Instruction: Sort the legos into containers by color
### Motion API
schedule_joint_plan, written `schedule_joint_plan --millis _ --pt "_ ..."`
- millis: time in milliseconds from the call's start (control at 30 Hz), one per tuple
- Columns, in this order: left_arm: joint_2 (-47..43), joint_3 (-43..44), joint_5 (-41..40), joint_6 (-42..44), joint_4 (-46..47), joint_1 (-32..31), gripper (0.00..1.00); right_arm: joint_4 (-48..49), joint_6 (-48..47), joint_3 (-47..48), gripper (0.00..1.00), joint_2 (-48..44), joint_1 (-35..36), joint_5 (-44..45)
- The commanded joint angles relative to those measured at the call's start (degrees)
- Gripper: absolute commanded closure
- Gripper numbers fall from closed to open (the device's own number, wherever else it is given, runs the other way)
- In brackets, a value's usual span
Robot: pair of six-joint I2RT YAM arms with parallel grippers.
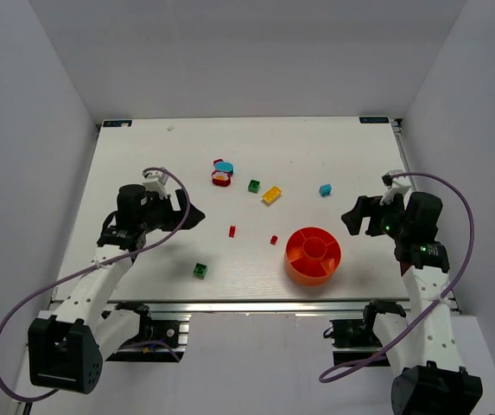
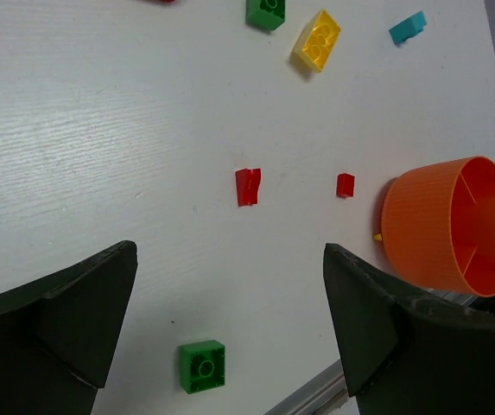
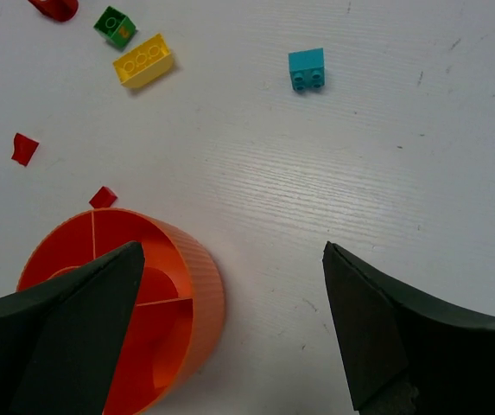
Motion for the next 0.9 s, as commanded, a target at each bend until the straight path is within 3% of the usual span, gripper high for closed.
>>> schedule_joint_plan --millis 0,167,233,333,367,400,467,533,567,600,633,667,700,733,800,833,867 --pt "1.8 2.4 -1.9 -2.1 2.0 -0.8 0.02 2.9 -2.8 0.5 0.11 0.2 -0.2 -5.3" --pt "7.7 5.9 -6.9 -0.2 0.5 -2.0 0.02 4.4 -14.0 -1.5 0.11 -1.5 0.0 -13.5" --pt "11.0 9.0 -9.5 0.3 -0.3 -3.5 0.05 3.7 -16.1 -0.5 0.11 -1.4 0.3 -13.0" --pt "15.3 14.6 -14.0 0.7 -2.4 -5.5 0.28 2.2 -22.3 1.0 0.11 0.4 0.4 -13.1" --pt "18.9 16.2 -15.3 1.0 -3.4 -6.2 0.40 2.3 -22.9 1.0 0.11 1.7 0.4 -13.8" --pt "21.0 19.2 -16.8 1.3 -4.1 -7.0 0.41 3.1 -22.5 0.7 0.11 2.2 0.2 -18.1" --pt "27.0 23.0 -21.5 2.7 -6.8 -9.6 0.40 5.4 -22.7 -1.1 0.11 3.4 0.1 -22.3" --pt "30.8 27.6 -27.3 4.6 -8.2 -11.6 0.21 4.9 -20.7 0.2 0.11 3.8 0.0 -23.2" --pt "32.5 28.8 -28.7 5.2 -8.7 -13.4 0.14 5.2 -20.1 0.2 0.16 3.8 -0.1 -23.1" --pt "36.0 29.9 -29.9 5.7 -8.7 -14.1 0.06 5.5 -19.7 -0.4 0.27 3.8 0.2 -22.5" --pt "37.7 32.7 -31.0 6.7 -8.8 -14.9 0.04 7.0 -18.6 -1.1 0.74 3.8 0.1 -22.1" --pt "39.3 34.2 -33.6 7.2 -9.2 -15.6 0.03 6.9 -17.8 -0.9 0.92 3.6 0.0 -21.1" --pt "42.6 35.5 -35.5 7.6 -9.4 -16.9 0.02 7.2 -16.6 -0.8 0.96 3.4 0.1 -19.5" --pt "44.3 38.5 -37.3 8.6 -9.7 -17.4 0.02 7.7 -16.2 -0.9 0.87 2.7 0.0 -18.9" --pt "46.8 40.5 -42.2 10.1 -9.0 -18.3 0.02 7.9 -15.6 -1.2 0.57 2.4 0.0 -18.1" --pt "49.3 41.6 -42.5 11.4 -9.0 -18.8 0.02 7.7 -15.0 -1.1 0.34 2.1 0.0 -17.4" --pt "50.5 44.2 -43.0 12.0 -9.0 -18.8 0.02 7.8 -14.9 -1.2 0.29 2.0 -0.1 -16.7"
